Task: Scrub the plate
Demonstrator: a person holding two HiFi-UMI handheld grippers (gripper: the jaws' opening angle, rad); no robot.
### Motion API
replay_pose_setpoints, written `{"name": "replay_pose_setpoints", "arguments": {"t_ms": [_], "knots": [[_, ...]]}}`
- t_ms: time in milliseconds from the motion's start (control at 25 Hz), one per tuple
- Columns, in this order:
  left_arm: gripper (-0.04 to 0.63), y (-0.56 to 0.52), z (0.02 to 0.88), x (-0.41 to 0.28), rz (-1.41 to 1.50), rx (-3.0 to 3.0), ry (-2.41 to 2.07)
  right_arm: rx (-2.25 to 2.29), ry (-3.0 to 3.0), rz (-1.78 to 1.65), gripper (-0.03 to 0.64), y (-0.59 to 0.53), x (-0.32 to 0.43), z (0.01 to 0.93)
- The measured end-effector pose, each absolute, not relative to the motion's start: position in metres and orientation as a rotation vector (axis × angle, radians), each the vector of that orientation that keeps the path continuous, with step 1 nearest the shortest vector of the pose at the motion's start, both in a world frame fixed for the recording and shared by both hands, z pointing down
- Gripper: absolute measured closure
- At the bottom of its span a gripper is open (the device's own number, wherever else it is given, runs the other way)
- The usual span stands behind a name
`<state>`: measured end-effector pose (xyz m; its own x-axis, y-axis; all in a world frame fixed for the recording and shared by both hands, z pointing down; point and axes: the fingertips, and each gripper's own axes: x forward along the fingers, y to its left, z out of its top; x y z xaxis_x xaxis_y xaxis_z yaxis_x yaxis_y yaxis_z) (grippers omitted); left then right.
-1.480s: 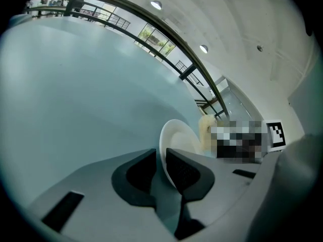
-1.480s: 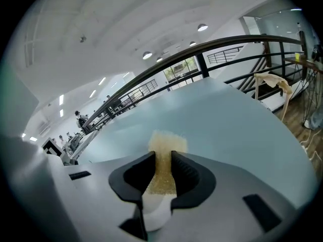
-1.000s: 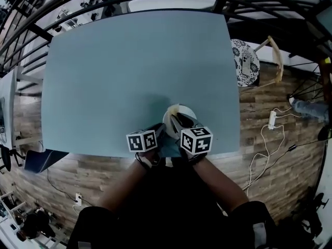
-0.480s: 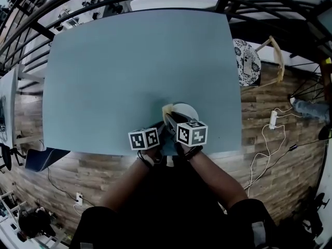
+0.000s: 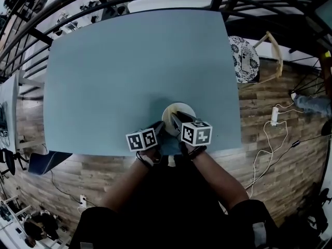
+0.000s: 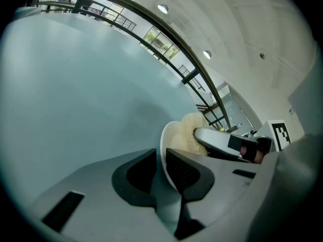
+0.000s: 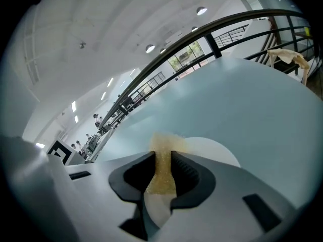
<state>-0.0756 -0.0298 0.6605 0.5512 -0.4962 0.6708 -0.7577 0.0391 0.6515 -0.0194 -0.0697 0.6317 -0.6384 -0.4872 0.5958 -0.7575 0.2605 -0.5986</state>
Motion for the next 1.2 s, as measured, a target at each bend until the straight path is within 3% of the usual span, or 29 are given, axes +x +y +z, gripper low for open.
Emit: {"name": "replay_pose_setpoints", "arguments": {"t_ms": [760,1200], "knots": [[0.525,-0.03,0.66,-0.07,0.217,1.6,-1.085,1.375,-2.185,1.337,0.512,-0.062,0.067,0.622],[0.505,-0.014,0.624,-0.121,0.008,1.548,-1.107,1.103,-2.295,1.281,0.512,-0.054,-0.032,0.611]]}}
